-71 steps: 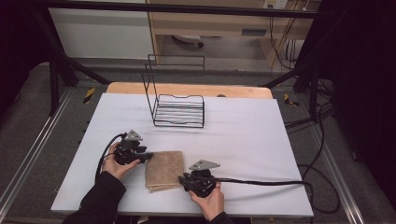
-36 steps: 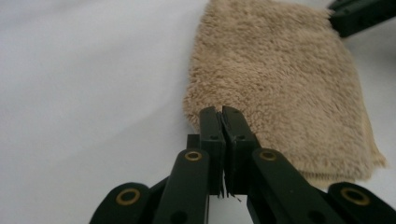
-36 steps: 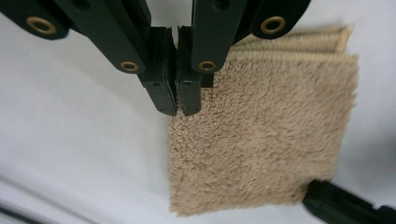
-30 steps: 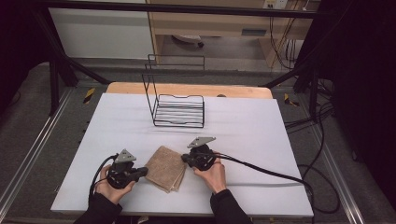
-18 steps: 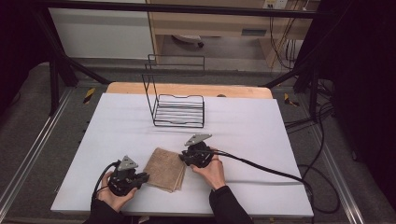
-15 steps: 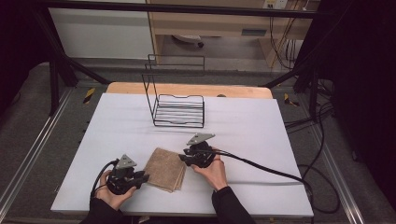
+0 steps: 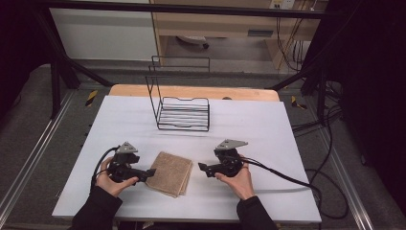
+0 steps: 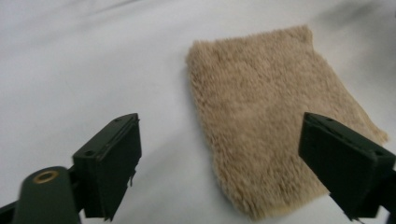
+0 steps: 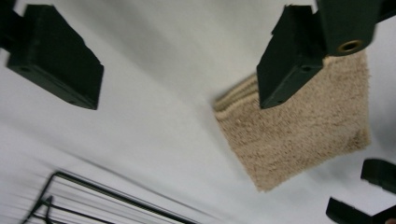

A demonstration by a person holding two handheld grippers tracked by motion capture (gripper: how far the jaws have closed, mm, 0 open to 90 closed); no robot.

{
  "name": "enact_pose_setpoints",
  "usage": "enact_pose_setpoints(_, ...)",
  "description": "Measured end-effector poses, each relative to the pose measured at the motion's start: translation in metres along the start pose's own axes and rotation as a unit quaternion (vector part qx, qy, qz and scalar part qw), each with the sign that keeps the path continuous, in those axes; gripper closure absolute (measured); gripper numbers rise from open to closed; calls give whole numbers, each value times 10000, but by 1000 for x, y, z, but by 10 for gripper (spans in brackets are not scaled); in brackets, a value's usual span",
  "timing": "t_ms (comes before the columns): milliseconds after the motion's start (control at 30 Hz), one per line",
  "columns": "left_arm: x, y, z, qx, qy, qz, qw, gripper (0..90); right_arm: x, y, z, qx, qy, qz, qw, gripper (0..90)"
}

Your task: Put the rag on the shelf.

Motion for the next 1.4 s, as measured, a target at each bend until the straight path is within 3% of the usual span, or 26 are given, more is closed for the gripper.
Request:
enact_pose_setpoints(233, 8, -19, 17, -40, -51, 97, 9999, 133, -12, 20, -14, -30, -174, -27, 9998, 66)
enact_pose_setpoints(467, 14, -42, 25, 6, -117, 304, 9995, 266, -20, 33, -26, -60, -315, -158, 9994, 48)
enact_pose_setpoints(533, 15, -48, 25, 18, -123, 257, 9996, 319, -20, 34, -27, 31, -282, -189, 9994, 44)
enact_pose_setpoints(700, 16, -59, 25, 157, -88, 151, 9997, 447, -18, 34, -27, -81, -349, -86, 9993, 49)
enact_pose_setpoints(933, 19, -63, 24, 190, -45, 72, 9998, 639, -17, 35, -26, -103, -458, -59, 9989, 54)
enact_pose_setpoints(1233, 16, -65, 22, 319, -2, -108, 9994, 775, -16, 33, -25, -78, -483, -50, 9988, 46)
enact_pose_setpoints(1400, 15, -66, 22, 312, -36, -102, 9995, 793, -16, 32, -25, -58, -523, -88, 9986, 37)
Point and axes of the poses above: each handheld gripper's, and its own axes: y roughly backward along the jaws, z roughly out of its top, x roughly to its left, the point moved 3 cm from there along -y, roughly forward along the jaws, and after that the axes turned 7 degrees about -x, right-handed, at the moved point
